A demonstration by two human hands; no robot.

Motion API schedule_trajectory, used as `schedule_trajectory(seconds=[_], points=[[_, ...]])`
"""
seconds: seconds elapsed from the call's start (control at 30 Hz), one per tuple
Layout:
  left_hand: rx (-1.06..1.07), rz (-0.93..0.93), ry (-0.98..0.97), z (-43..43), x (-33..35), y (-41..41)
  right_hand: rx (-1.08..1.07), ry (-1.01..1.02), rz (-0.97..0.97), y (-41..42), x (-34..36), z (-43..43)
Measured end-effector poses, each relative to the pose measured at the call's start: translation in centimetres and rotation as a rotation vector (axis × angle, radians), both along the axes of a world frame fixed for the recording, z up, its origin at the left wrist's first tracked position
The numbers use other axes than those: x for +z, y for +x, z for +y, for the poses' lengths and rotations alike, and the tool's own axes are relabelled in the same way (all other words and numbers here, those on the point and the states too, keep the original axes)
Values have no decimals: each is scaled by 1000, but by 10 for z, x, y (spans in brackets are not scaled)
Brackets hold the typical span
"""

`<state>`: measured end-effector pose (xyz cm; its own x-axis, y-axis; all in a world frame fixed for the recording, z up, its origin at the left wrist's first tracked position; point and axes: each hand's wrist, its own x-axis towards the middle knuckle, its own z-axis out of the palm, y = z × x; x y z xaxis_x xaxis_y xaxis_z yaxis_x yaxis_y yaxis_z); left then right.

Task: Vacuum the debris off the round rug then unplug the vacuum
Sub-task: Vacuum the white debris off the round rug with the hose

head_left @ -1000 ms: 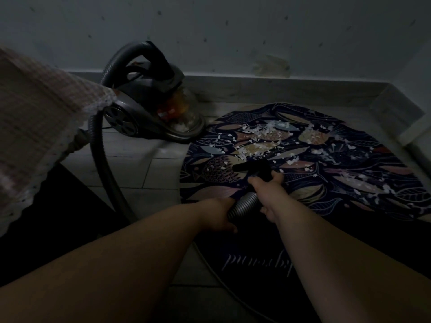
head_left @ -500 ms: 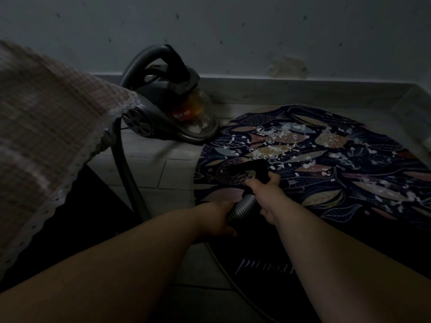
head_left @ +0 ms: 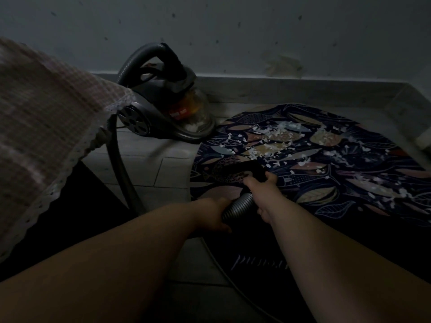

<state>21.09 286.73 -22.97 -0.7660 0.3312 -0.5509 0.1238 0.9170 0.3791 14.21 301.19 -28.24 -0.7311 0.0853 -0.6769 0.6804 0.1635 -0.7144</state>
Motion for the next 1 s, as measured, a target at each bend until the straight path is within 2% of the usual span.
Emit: schedule_trajectory(seconds=[0.33,0.77,1.0], points=[[-80,-7,14,51,-9,-16,-209,70,-4,4,8,54],[-138,-46,142,124,-21,-35,-477,115,28,6,9,131],[-141,-39,149,135,-27,-41,-429,94,21,2,3,146]])
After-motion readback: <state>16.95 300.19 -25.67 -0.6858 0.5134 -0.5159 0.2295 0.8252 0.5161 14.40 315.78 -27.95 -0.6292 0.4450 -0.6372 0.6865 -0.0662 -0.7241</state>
